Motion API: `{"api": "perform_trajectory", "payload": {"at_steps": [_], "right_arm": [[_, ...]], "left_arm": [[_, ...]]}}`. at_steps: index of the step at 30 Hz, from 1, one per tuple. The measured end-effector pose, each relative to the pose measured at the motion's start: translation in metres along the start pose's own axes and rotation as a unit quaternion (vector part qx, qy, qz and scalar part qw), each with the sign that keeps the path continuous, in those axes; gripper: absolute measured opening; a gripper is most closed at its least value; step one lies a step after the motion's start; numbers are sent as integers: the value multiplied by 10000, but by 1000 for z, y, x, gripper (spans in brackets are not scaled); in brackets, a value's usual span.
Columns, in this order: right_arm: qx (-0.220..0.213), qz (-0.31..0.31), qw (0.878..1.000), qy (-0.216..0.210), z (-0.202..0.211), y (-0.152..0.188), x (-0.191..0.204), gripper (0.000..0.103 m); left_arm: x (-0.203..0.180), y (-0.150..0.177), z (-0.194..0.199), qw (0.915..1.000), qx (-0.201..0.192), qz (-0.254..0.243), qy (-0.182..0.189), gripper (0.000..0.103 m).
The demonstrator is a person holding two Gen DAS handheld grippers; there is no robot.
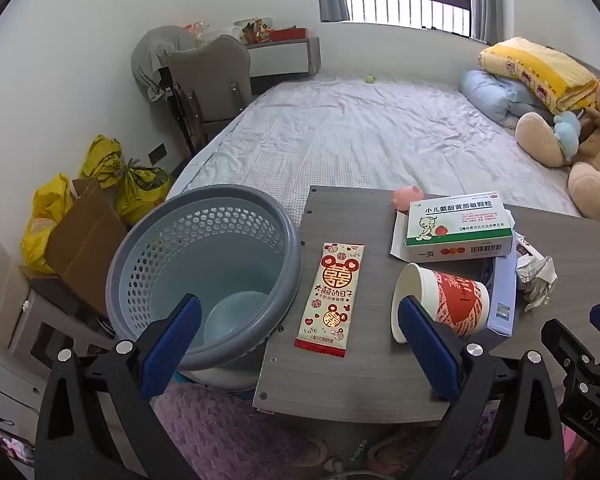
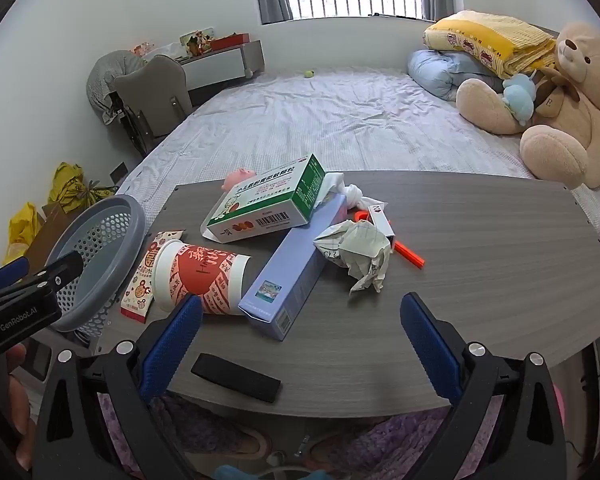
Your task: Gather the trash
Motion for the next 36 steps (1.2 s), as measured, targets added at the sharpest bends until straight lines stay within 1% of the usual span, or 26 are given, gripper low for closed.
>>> {"api": "perform_trajectory", "payload": {"at_steps": [14,16,21,36], "right_arm": [[-27,-6,10000,20,4,-1,-1,95],[-58,21,10000,27,12,-2,0,95],[-66,27,10000,25,13,0,1,95],[-139,49,9999,44,19,0,4,95]], "left_arm": [[3,-8,-3,10000,-51,17,-36,97],[3,-10,-4,10000,-56,14,-29,97],[4,-2,7,9999,-104,31,-55,97],[8,1,12,9998,-159,81,-67,97]]}}
Point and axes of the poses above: each gripper's, at about its wrist camera, not at the fingertips, and z roughly against the way its jaws point, x to its left, y to its underside, the point moved 10 cm from there along -z, roughly the way its jaws point, and after that the axes turned 1 degree about x, right-handed, at the moved point
